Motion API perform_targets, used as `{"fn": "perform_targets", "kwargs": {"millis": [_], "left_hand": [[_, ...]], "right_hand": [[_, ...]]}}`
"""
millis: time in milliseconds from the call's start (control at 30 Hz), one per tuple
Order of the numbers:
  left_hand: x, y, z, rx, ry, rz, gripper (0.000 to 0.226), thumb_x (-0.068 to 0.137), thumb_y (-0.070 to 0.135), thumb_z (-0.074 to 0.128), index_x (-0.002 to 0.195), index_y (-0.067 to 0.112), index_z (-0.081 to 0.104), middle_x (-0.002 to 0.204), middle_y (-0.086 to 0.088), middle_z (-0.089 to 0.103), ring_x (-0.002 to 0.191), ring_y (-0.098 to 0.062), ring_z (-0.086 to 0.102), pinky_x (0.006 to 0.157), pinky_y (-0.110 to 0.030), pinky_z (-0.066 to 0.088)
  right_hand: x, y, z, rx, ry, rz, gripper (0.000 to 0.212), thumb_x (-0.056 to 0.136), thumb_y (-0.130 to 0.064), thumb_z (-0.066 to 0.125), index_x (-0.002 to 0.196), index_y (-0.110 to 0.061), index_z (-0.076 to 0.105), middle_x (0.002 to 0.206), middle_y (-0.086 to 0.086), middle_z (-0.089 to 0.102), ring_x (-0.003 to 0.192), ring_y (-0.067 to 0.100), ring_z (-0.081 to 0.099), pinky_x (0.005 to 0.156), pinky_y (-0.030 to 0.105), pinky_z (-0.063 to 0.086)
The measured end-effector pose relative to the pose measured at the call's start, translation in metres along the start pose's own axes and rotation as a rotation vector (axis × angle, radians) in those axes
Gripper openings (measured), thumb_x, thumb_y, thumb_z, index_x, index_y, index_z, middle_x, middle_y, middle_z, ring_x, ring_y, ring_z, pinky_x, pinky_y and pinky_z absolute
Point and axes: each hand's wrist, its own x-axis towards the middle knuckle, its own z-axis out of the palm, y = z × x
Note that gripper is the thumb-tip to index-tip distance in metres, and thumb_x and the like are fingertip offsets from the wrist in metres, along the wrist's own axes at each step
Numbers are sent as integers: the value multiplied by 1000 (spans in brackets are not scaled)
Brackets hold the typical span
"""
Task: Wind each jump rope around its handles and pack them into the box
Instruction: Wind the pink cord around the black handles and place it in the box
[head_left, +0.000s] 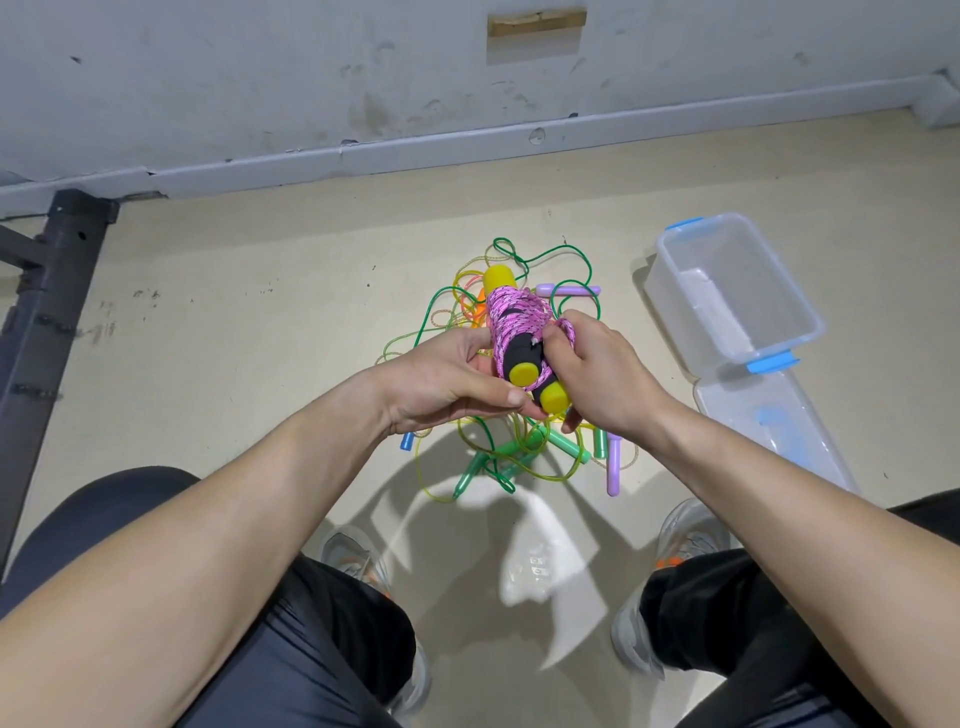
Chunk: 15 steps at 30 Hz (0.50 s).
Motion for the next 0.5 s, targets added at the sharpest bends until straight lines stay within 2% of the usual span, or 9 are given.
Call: {"fn": "perform_targets", "kwargs": {"millis": [133,267,400,500], "left_hand": [[0,-2,-4,26,12,-10,55,77,-10,68,129,3,58,114,-25,68,93,-31,75,98,-43,51],[-2,1,-7,27,-41,-14,41,77,-13,66,111,11,69,102,-15,75,90,-26,75,91,-35,58],[-2,1,-5,17,-38,-40,40,79,-12,66,110,13,67,99,-9,75,89,-21,75,80,-28,60],[0,2,-2,26,-4,-44,40,87,-17,61,112,14,62,95,-4,73,88,-16,74,77,-26,60]], "right_hand": [[-1,-2,0,-56,-7,-26,31,106,-30,38,79,-15,45,74,0,51,68,30,60,70,53,53],[-1,0,0,-81,-37,-49,33,105,-31,38,76,-15,44,74,3,52,67,31,61,66,50,52],[-1,3,1,-227,-1,-103,26,104,-29,36,81,-18,43,73,2,50,77,36,49,67,43,37],[-1,4,4,-243,39,-91,24,106,-31,33,88,-18,42,80,5,53,84,34,47,72,41,34]]}}
